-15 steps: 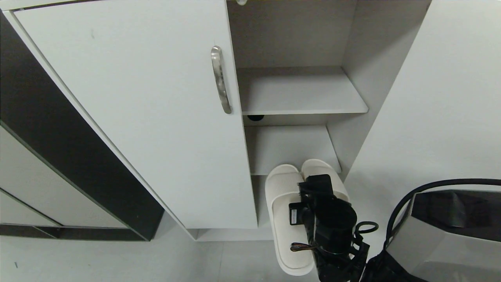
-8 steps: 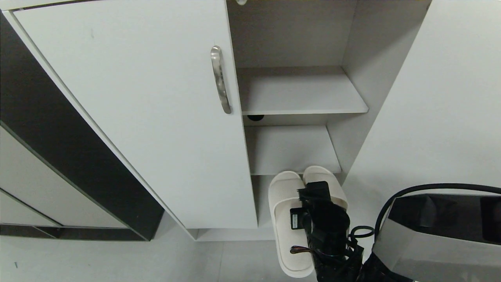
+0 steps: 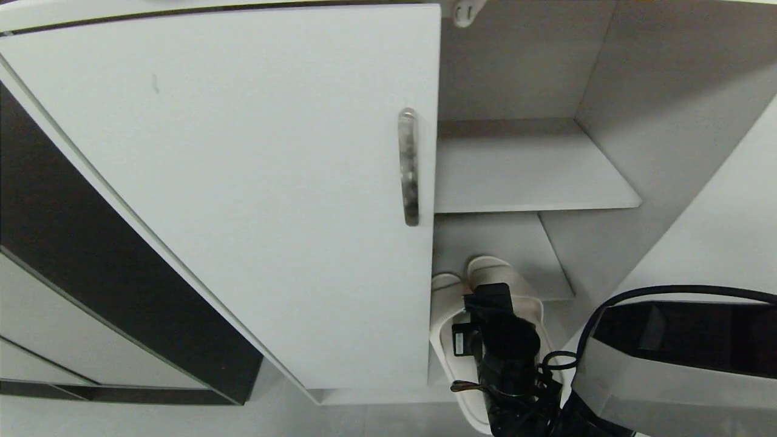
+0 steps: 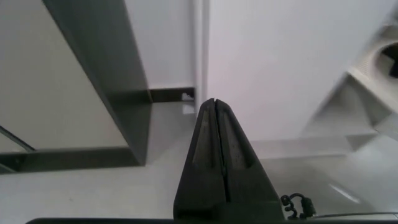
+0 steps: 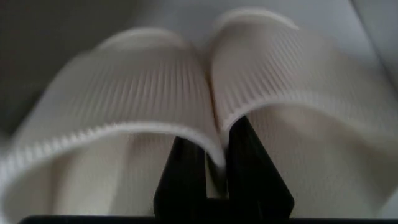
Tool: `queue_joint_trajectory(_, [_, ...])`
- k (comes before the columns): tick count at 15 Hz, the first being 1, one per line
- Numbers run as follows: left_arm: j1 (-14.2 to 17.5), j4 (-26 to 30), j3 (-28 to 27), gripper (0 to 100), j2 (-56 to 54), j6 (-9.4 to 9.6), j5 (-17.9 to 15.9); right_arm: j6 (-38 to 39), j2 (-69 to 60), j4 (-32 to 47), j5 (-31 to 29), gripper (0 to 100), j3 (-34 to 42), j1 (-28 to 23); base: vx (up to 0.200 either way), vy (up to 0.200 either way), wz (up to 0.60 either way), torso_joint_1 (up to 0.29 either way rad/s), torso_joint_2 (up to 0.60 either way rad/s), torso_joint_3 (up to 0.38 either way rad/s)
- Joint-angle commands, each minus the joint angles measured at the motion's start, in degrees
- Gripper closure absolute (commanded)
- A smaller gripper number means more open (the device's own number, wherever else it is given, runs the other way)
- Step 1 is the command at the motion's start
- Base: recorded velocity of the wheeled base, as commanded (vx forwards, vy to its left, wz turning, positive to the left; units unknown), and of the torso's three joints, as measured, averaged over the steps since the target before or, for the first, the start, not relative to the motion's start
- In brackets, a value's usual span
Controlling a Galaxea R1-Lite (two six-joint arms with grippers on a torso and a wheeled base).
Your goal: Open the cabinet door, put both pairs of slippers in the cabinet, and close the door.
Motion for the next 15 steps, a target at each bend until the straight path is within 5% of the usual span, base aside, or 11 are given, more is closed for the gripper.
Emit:
queue_joint_trajectory(1, [-0.03,-0.02,0.0,100,0.09,-0.1,0.0,-0.2,-0.15,-0.78,0.17,100,0.04,-1.25,0.0,0.0,0.0,0.0,0.0,0.0])
queue_joint_trajectory(7, [-0.03,-0.02,0.0,100,0.09,-0.18,0.09,-0.73,-2.0,-1.75,0.17,100,1.18,-8.37,0.0,0.0,0.0,0.0,0.0,0.0])
queue_joint_trajectory(15, [-0.03,-0.02,0.0,100,0.09,-0.18,0.09,-0.73,-2.08,-1.66,3.68,100,1.36,-8.55,0.0,-0.1,0.0,0.001,0.0,0.002])
